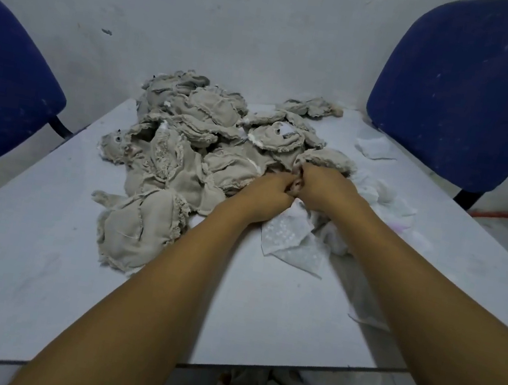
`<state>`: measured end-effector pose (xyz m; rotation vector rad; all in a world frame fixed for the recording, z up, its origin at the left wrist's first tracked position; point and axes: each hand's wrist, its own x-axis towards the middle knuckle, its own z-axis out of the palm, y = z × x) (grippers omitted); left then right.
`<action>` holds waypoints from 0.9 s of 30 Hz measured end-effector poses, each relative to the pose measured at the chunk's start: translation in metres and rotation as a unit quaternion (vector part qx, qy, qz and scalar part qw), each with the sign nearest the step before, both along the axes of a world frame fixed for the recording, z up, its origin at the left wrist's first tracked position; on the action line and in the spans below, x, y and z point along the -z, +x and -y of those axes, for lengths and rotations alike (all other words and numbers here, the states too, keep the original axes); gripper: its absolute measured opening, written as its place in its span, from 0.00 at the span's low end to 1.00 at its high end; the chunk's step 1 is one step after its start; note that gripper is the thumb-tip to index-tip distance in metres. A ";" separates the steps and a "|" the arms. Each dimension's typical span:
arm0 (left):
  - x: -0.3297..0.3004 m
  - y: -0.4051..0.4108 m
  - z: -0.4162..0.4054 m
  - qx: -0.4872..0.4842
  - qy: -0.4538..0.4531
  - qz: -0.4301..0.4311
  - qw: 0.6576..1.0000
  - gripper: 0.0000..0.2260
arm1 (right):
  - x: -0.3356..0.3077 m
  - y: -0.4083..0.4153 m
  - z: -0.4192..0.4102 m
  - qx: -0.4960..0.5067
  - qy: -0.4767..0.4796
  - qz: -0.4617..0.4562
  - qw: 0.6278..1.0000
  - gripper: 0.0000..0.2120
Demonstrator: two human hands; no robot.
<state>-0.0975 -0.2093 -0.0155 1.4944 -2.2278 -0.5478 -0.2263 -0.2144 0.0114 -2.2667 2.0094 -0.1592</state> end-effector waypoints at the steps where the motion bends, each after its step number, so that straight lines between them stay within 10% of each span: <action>1: 0.001 -0.001 -0.001 -0.008 -0.012 -0.006 1.000 0.13 | 0.001 0.000 0.001 0.005 -0.008 -0.002 1.000 0.06; 9: 0.004 0.006 -0.013 -0.100 -0.090 -0.124 0.983 0.08 | -0.010 0.004 -0.016 -0.036 -0.080 0.025 0.996 0.08; 15: -0.040 0.019 -0.056 -0.142 -0.137 -0.357 0.913 0.14 | -0.051 0.013 -0.073 -0.102 -0.234 0.218 0.942 0.08; 20: -0.037 0.042 -0.128 -0.055 -0.072 -0.342 0.935 0.19 | -0.016 0.015 -0.149 -0.112 -0.232 0.379 0.889 0.07; 24: -0.003 0.044 -0.172 -0.064 -0.033 -0.215 0.974 0.14 | 0.022 0.009 -0.178 -0.151 -0.145 0.295 0.932 0.11; 27: 0.010 0.043 -0.184 -0.092 -0.172 -0.099 0.976 0.11 | 0.033 -0.001 -0.180 -0.171 -0.136 0.220 0.951 0.11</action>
